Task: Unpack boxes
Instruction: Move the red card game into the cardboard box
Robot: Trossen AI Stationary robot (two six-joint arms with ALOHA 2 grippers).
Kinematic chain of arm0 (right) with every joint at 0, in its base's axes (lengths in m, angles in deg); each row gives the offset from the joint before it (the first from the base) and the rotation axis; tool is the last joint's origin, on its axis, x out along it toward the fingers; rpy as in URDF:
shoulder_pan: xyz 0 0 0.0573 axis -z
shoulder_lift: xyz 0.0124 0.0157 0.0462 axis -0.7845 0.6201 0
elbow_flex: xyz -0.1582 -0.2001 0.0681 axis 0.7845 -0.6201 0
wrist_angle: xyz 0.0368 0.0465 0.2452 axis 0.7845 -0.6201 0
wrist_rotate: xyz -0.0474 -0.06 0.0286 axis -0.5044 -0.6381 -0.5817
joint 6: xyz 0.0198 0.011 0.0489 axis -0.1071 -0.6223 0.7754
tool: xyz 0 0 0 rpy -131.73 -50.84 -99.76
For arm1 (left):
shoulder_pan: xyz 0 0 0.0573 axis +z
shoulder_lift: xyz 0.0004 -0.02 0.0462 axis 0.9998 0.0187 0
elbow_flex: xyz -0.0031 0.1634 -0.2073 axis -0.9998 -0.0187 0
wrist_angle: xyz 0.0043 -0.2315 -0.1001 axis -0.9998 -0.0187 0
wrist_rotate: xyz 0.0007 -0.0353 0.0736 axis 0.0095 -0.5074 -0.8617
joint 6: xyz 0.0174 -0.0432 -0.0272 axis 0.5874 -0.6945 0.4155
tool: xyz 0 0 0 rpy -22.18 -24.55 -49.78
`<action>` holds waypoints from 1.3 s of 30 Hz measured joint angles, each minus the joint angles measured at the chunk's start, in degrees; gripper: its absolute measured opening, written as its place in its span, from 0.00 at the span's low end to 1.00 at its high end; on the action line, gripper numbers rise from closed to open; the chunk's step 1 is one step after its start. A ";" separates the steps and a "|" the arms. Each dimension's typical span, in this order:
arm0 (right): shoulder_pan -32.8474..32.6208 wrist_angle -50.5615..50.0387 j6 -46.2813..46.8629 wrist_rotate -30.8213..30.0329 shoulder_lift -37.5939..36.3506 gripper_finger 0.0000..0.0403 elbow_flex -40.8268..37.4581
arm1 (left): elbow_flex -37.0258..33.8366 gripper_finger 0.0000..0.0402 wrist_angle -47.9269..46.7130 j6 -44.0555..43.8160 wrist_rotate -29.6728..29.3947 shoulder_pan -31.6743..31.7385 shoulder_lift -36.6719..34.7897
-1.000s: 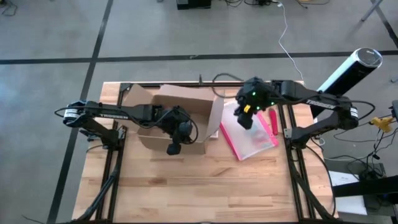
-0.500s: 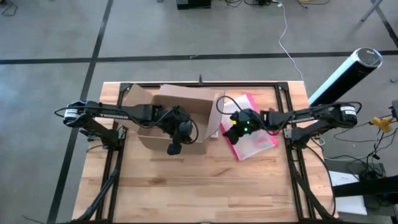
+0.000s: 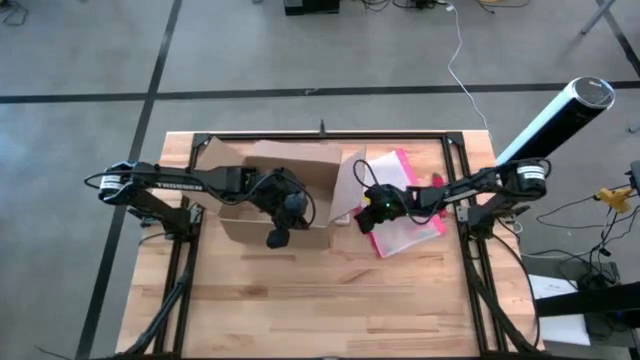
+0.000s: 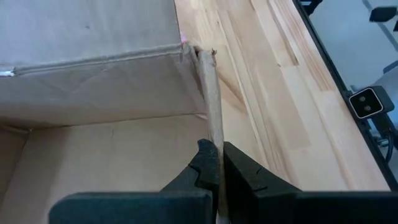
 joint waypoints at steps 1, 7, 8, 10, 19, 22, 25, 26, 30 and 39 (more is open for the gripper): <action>0.00 0.23 0.00 -0.06 1.55 0.00 0.48 | 0.00 0.00 0.00 0.00 0.00 0.00 -0.02; 0.00 7.48 2.06 0.03 9.56 0.00 3.74 | 0.00 0.00 0.02 -0.02 0.37 0.00 -0.05; 0.00 8.94 2.54 -0.02 10.53 0.00 4.37 | 0.00 0.00 0.15 -0.04 0.41 0.00 -0.07; 0.00 10.65 3.18 0.06 12.13 0.00 5.93 | 0.00 0.00 0.19 -0.10 1.02 0.00 -0.07; 0.02 10.53 2.94 1.97 15.89 0.00 12.45 | 0.00 0.00 0.54 0.66 1.90 0.17 -0.15; 0.02 10.67 3.06 2.14 16.05 0.00 12.53 | 0.00 0.00 0.72 0.68 1.88 0.20 -0.15; 0.06 10.70 2.99 2.84 15.79 0.00 12.53 | 0.07 0.00 0.80 0.89 1.86 0.26 -0.18; 0.10 10.98 2.96 3.31 15.68 0.00 12.51 | 0.27 0.00 0.77 1.18 1.88 0.26 -0.18; 0.11 13.53 2.96 4.78 15.35 0.00 12.51 | 0.79 0.00 1.07 1.75 1.92 0.41 -0.72; 0.13 20.32 4.39 5.17 15.33 0.00 12.46 | 0.92 0.00 1.38 1.92 1.90 0.55 -2.50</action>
